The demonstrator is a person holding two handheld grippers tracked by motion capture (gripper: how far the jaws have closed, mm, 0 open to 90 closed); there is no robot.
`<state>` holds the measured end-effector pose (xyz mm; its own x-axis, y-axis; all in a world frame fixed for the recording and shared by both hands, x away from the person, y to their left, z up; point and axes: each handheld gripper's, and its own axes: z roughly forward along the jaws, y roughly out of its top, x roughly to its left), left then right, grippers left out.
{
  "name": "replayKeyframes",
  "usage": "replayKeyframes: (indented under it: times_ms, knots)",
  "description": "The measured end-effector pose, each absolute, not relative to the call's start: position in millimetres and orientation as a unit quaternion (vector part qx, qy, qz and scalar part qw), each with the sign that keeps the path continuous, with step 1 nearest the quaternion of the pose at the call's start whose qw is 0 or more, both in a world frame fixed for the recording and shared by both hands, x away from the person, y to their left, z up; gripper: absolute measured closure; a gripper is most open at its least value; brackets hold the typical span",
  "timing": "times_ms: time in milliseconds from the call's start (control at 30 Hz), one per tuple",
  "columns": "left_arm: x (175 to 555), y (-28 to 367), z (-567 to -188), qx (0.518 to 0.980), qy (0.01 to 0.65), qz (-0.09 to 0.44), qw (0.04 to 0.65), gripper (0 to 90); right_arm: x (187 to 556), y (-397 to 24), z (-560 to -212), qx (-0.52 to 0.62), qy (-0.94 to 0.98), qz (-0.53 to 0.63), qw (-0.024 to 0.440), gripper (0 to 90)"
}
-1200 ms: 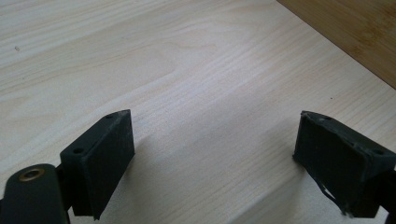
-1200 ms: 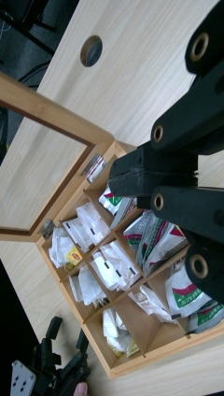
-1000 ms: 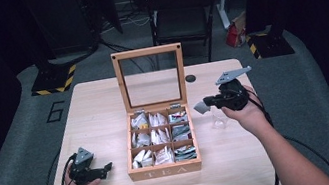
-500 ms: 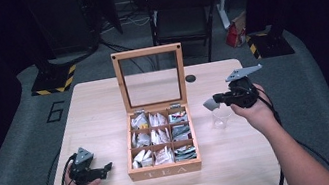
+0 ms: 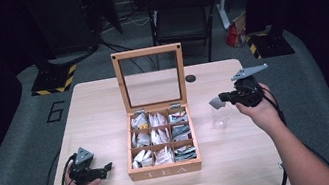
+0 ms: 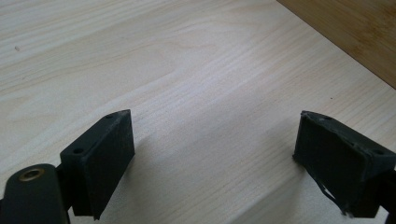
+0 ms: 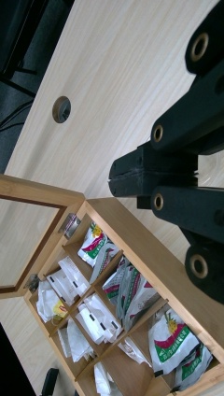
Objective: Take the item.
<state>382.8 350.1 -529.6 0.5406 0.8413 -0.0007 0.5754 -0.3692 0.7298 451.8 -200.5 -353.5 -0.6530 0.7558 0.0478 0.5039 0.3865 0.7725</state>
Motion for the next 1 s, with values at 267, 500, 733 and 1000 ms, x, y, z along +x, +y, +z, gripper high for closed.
replayKeyframes:
  times_ms: [267, 500, 733, 1000]
  knots:
    - [382.8, 350.1, -529.6, 0.805, 0.44, 0.19, 0.349, 11.6, 452.4, -204.2, -355.3, 0.392, 0.815, 0.395, 0.159, 90.0]
    - [383.4, 350.4, -529.8, 0.805, 0.438, 0.195, 0.35, 11.7, 452.1, -206.0, -365.1, 0.393, 0.822, 0.382, 0.158, 90.0]
    - [383.4, 350.2, -529.9, 0.805, 0.438, 0.195, 0.35, 11.7, 453.2, -209.7, -374.7, 0.403, 0.818, 0.38, 0.154, 90.0]
    - [383.4, 350.3, -529.9, 0.805, 0.438, 0.195, 0.35, 11.7, 455.5, -211.6, -382.6, 0.411, 0.817, 0.376, 0.151, 90.0]
